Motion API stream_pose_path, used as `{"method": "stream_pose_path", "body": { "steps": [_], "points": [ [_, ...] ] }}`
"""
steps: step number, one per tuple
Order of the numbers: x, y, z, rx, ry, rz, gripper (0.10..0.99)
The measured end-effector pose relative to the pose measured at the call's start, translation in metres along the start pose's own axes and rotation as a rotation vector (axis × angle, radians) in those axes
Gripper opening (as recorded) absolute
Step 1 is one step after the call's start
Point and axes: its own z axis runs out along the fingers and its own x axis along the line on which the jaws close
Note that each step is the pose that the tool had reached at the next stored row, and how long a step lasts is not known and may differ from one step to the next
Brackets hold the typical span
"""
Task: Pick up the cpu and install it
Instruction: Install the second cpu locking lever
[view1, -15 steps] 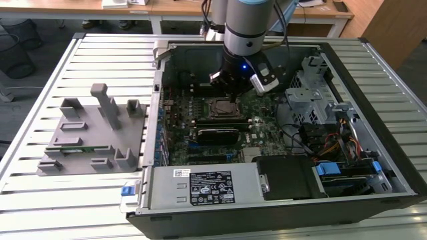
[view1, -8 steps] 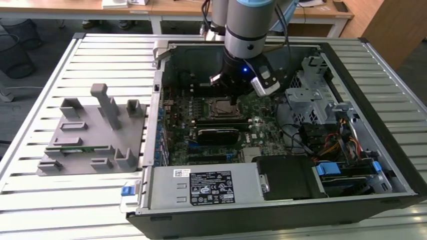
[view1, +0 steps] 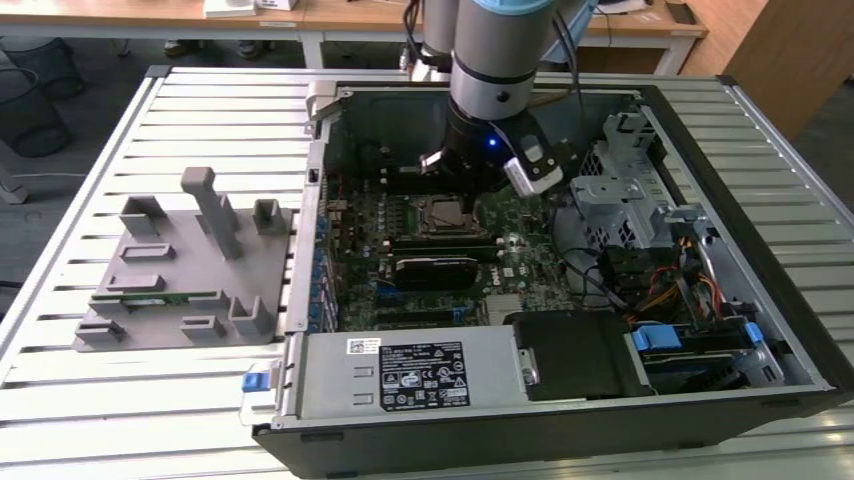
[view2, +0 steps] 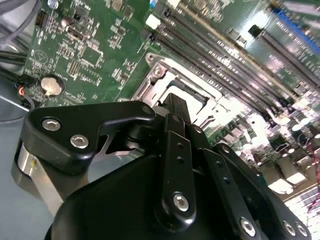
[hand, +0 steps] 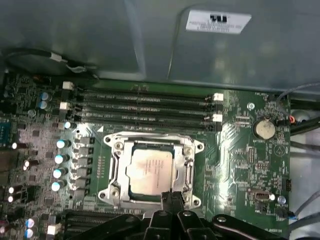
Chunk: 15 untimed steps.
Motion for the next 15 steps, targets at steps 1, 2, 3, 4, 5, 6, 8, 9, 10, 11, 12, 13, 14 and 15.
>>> {"method": "stream_pose_path", "body": {
  "steps": [1,2,3,4,5,6,8,9,10,11,12,13,14,15],
  "points": [
    [0.0002,-0.0023,-0.0002,0.000,0.0000,0.000,0.106],
    [0.0003,-0.0044,-0.0003,0.000,0.0000,0.000,0.106],
    [0.0004,-0.0063,-0.0005,0.000,0.0001,0.000,0.106],
    [0.0005,-0.0076,-0.0003,0.000,0.0001,0.000,0.106],
    [0.0005,-0.0085,0.0002,0.000,0.0001,0.000,0.106],
    [0.0006,-0.0092,0.0009,0.000,0.0001,0.000,0.106],
    [0.0008,-0.0120,0.0015,0.000,0.0005,0.000,0.106],
    [0.0008,-0.0132,0.0018,0.000,0.0005,0.000,0.106],
    [0.0009,-0.0139,0.0020,0.000,0.0004,0.000,0.106],
    [0.0010,-0.0151,0.0019,0.000,0.0005,0.000,0.106],
    [0.0014,-0.0164,0.0017,0.000,0.0005,0.000,0.106],
    [0.0023,-0.0172,0.0016,0.000,0.0005,0.000,0.106],
    [0.0044,-0.0178,0.0015,0.000,0.0005,-0.001,0.106],
    [0.0066,-0.0183,0.0015,0.000,0.0005,-0.001,0.106]
  ]
}}
